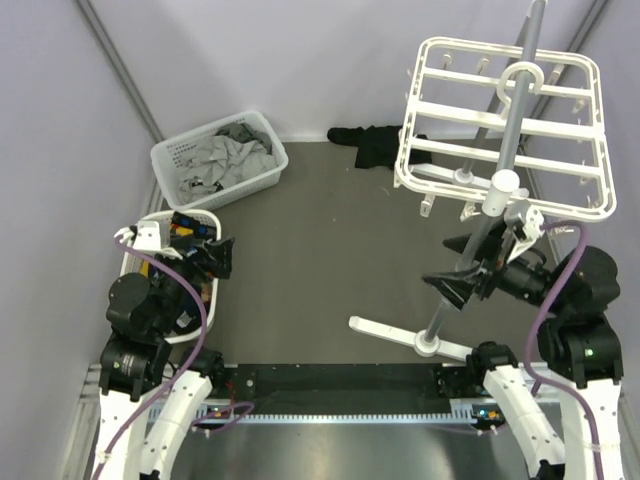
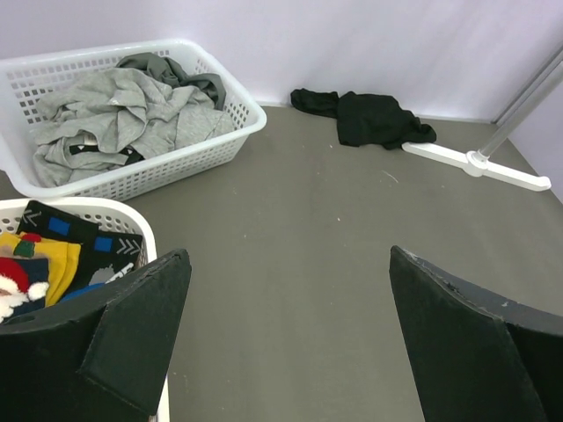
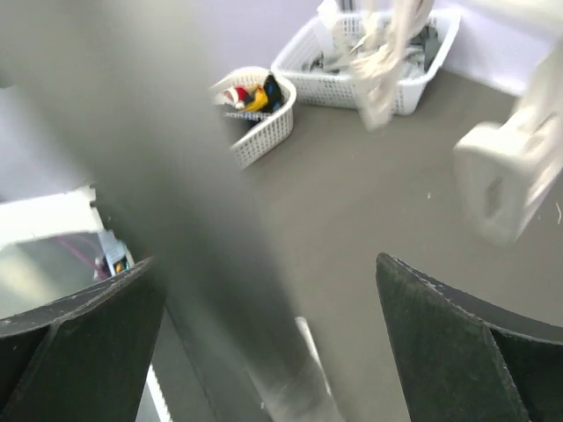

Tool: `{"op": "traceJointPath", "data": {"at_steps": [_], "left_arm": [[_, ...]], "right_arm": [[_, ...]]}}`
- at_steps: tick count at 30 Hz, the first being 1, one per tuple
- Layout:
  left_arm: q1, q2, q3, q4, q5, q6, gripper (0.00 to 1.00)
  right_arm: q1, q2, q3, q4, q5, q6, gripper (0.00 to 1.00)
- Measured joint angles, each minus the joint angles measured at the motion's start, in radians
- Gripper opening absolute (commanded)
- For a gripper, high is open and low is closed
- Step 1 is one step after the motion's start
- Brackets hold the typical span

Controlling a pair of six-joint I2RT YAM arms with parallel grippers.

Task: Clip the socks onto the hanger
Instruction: Move the clothesline to the center of the board.

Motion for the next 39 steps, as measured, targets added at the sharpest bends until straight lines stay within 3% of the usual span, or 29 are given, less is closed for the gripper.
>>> {"op": "traceJointPath", "data": {"at_steps": [7, 9, 14, 17, 26, 39], "left_arm": [[0.0, 0.005, 0.0, 0.004, -0.004, 0.002, 0.99], [0.0, 0.005, 0.002, 0.003, -0.008, 0.005, 0.99], [0.0, 0.005, 0.032, -0.01, -0.016, 0.006, 0.98], [0.0, 0.005, 0.069, -0.032, -0.031, 0.006, 0.98], [0.0, -0.018, 0.161, -0.121, -0.069, 0.017, 0.99], [-0.003, -0.103, 0.216, -0.237, -0.116, 0.063, 0.99]], "right_arm": [[0.074, 0.098, -0.025, 0.235, 0.044, 0.078, 0.99], [0.154, 0.128, -0.025, 0.283, 0.098, 0.076, 0.99], [0.508, 0.256, 0.005, 0.341, 0.359, -0.005, 0.99], [0.626, 0.366, 0.028, 0.404, 0.471, -0.044, 0.99], [0.718, 0.667, 0.106, 0.631, 0.679, -0.098, 0.99], [0.762, 1.107, 0.413, 0.897, 0.975, -0.145, 0.99]]}}
